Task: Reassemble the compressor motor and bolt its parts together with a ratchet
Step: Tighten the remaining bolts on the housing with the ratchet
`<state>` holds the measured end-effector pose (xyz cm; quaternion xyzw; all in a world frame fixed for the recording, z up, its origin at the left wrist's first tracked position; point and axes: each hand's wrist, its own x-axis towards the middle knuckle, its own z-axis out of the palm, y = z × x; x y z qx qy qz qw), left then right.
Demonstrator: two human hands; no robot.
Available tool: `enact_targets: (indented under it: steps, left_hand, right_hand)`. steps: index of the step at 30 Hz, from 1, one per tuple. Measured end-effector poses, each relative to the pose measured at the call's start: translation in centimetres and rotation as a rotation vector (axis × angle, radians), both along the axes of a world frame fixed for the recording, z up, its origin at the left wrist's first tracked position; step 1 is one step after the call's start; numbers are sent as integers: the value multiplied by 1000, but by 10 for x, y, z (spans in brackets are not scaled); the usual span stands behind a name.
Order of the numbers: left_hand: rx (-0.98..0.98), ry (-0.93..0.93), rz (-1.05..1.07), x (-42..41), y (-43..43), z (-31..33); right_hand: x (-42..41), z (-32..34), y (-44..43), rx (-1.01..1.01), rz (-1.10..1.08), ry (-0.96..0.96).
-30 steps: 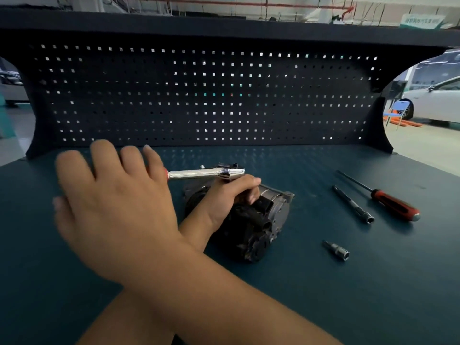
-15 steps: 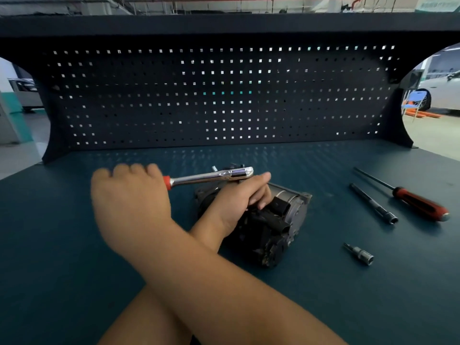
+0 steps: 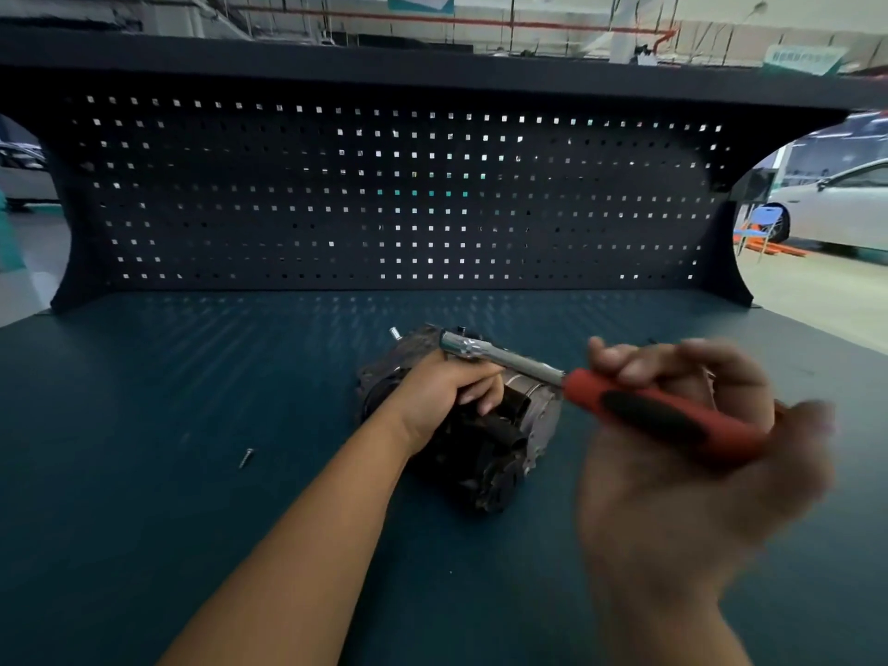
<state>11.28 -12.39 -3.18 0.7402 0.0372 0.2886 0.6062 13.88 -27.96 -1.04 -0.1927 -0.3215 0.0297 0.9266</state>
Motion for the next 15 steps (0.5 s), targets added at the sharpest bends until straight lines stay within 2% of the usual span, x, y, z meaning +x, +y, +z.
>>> enact_targets:
  steps: [2,3,7,11,15]
  left_hand:
    - [30,9,-12,-5,3,1]
    - [23,17,-23,-7,5,4]
    - [32,24,-40,-7,2,4]
    - [35,12,-9,-4,1,1]
    - [46,6,45,-2,2,0]
  right_hand:
    - [33,1,6,130,197,339]
    - [52,5,14,123,302,464]
    - [100,6,48,104,669,669]
    - [108,-8,58,183,718,614]
    - [90,-2,33,137,530,345]
